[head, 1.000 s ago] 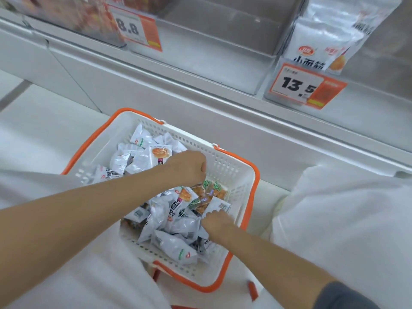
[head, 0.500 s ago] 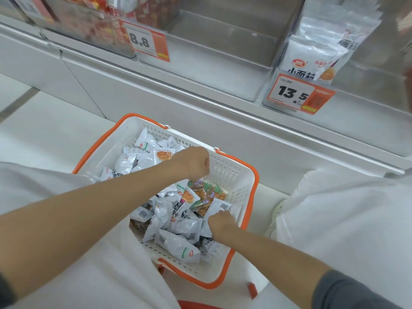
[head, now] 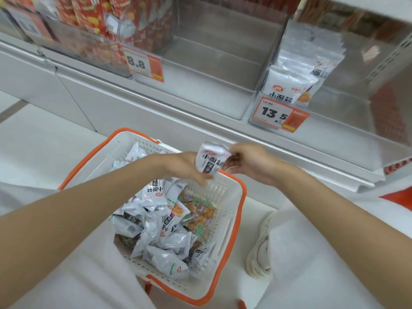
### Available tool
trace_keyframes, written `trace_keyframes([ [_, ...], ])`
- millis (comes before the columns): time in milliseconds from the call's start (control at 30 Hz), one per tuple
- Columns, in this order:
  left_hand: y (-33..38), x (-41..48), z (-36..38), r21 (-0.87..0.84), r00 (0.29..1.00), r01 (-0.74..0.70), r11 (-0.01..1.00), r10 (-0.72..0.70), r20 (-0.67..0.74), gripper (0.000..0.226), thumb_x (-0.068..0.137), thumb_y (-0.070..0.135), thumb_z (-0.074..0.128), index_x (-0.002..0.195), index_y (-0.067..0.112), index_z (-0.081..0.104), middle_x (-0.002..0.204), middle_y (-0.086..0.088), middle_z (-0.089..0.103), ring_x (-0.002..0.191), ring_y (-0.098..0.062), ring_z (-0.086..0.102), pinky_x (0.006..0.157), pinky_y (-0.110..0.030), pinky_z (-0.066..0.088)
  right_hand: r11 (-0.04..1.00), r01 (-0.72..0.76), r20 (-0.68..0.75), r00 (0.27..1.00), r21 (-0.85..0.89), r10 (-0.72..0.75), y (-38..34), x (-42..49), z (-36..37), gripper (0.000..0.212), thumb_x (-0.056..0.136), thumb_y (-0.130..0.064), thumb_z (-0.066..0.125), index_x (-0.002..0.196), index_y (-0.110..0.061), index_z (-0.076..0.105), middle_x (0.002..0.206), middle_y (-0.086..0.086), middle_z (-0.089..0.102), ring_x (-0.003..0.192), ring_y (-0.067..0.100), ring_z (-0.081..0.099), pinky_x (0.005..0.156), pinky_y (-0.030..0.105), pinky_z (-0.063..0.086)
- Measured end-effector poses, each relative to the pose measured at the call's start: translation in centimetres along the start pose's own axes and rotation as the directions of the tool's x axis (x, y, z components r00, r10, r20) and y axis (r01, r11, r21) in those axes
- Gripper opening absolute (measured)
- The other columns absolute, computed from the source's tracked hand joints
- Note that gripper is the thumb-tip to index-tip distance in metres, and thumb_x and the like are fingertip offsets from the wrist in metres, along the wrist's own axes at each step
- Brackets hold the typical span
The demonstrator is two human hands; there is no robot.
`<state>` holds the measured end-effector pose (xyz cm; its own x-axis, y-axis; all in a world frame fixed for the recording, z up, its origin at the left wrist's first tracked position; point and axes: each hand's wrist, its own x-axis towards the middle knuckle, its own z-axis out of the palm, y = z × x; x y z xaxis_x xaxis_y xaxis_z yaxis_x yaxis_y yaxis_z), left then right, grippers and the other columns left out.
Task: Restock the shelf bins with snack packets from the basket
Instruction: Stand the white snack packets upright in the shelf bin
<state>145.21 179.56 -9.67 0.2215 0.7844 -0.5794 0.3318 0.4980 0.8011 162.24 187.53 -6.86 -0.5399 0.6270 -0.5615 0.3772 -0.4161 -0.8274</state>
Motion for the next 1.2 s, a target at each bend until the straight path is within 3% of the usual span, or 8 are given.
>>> trace_keyframes([
  [67, 1.4, -0.1, 1.4, -0.12, 0.983, -0.145, 0.982, 0.13, -0.126, 0.032, 0.079, 0.011, 0.078, 0.109, 0.012, 0.067, 0.102, 0.0, 0.073, 0.097, -0.014, 0.069, 0.087, -0.026, 0.054, 0.992, 0.025, -0.006, 1.0, 0.124, -0.025, -1.6, -1.1, -1.3, 0.023, 0.099, -0.008, 0.04, 0.085, -0.001, 0.057, 0.069, 0.013, 0.058, 0.058, 0.018, 0.057, 0.052, 0.025, 0.048],
  [133, 2.5, 0.1, 2.3, -0.174, 0.95, -0.234, 0.957, 0.187, -0.25, 0.018, 0.083, 0.014, 0.074, 0.1, 0.014, 0.069, 0.089, 0.004, 0.074, 0.084, -0.011, 0.069, 0.075, -0.021, 0.055, 0.969, 0.161, -0.113, 0.976, -0.186, -0.184, -2.8, -1.6, -1.7, 0.032, 0.102, -0.022, 0.04, 0.085, -0.003, 0.06, 0.074, 0.013, 0.061, 0.06, 0.02, 0.056, 0.056, 0.028, 0.045],
  [200, 3.6, 0.1, 2.8, -0.25, 0.954, -0.239, 0.938, 0.179, -0.242, 0.009, 0.089, 0.013, 0.066, 0.096, 0.018, 0.068, 0.083, 0.006, 0.074, 0.079, -0.009, 0.069, 0.071, -0.02, 0.054, 0.686, 0.272, -0.136, 0.868, -0.675, -0.478, -3.2, -1.8, -1.8, 0.048, 0.1, -0.047, 0.041, 0.081, -0.007, 0.058, 0.073, 0.006, 0.061, 0.063, 0.019, 0.055, 0.06, 0.034, 0.041],
  [267, 4.5, -0.1, 2.7, -0.31, 0.966, -0.23, 0.923, 0.18, -0.184, 0.015, 0.092, 0.008, 0.06, 0.1, 0.018, 0.067, 0.085, 0.004, 0.074, 0.079, -0.01, 0.07, 0.071, -0.022, 0.054, 0.524, 0.302, -0.127, 0.763, -0.796, -0.633, -3.2, -1.9, -2.0, 0.05, 0.095, -0.056, 0.046, 0.077, -0.01, 0.053, 0.067, -0.001, 0.056, 0.061, 0.014, 0.05, 0.057, 0.033, 0.036],
  [633, 6.4, -0.9, 0.9, 0.054, 0.955, -0.26, 0.964, 0.265, -0.135, 0.016, 0.077, 0.019, 0.079, 0.09, 0.02, 0.07, 0.084, 0.007, 0.074, 0.074, -0.005, 0.068, 0.07, -0.017, 0.054, 0.647, 0.54, -0.107, 0.718, -0.538, -0.688, -4.5, -3.1, -5.8, 0.051, 0.09, -0.027, 0.068, 0.052, -0.012, 0.037, 0.047, -0.011, 0.026, 0.048, 0.006, 0.021, 0.047, 0.022, 0.019],
  [967, 11.0, 0.5, 1.7, 0.229, 0.887, -0.36, 0.904, 0.408, -0.217, 0.013, 0.077, 0.02, 0.081, 0.081, 0.019, 0.069, 0.07, 0.011, 0.07, 0.061, 0.001, 0.06, 0.06, -0.015, 0.048, 0.866, 0.49, -0.245, 0.831, -0.102, -0.499, -2.2, -4.7, -5.8, 0.005, 0.086, -0.011, 0.071, 0.09, -0.013, 0.073, 0.084, -0.003, 0.076, 0.067, 0.004, 0.065, 0.061, 0.023, 0.048],
  [1100, 15.5, 1.6, 0.8, 0.389, 0.837, -0.403, 0.829, 0.505, -0.21, 0.044, 0.069, 0.049, 0.081, 0.102, 0.022, 0.072, 0.096, 0.007, 0.075, 0.09, -0.005, 0.069, 0.088, -0.027, 0.054, 0.817, 0.576, -0.489, 0.719, 0.024, -0.493, -3.7, -5.6, -9.1, 0.005, 0.088, -0.01, 0.068, 0.092, -0.011, 0.07, 0.084, 0.0, 0.076, 0.076, 0.015, 0.07, 0.065, 0.03, 0.054],
  [1200, 19.2, 2.5, 0.2, 0.503, 0.71, -0.399, 0.767, 0.605, -0.361, 0.046, 0.07, 0.053, 0.078, 0.101, 0.02, 0.069, 0.092, 0.006, 0.072, 0.084, -0.01, 0.068, 0.082, -0.028, 0.054, 0.739, 0.674, -0.624, 0.568, -0.021, -0.536, -5.8, -6.5, -12.4, 0.006, 0.087, -0.009, 0.07, 0.087, -0.015, 0.069, 0.08, -0.004, 0.075, 0.077, 0.014, 0.069, 0.069, 0.033, 0.056],
])
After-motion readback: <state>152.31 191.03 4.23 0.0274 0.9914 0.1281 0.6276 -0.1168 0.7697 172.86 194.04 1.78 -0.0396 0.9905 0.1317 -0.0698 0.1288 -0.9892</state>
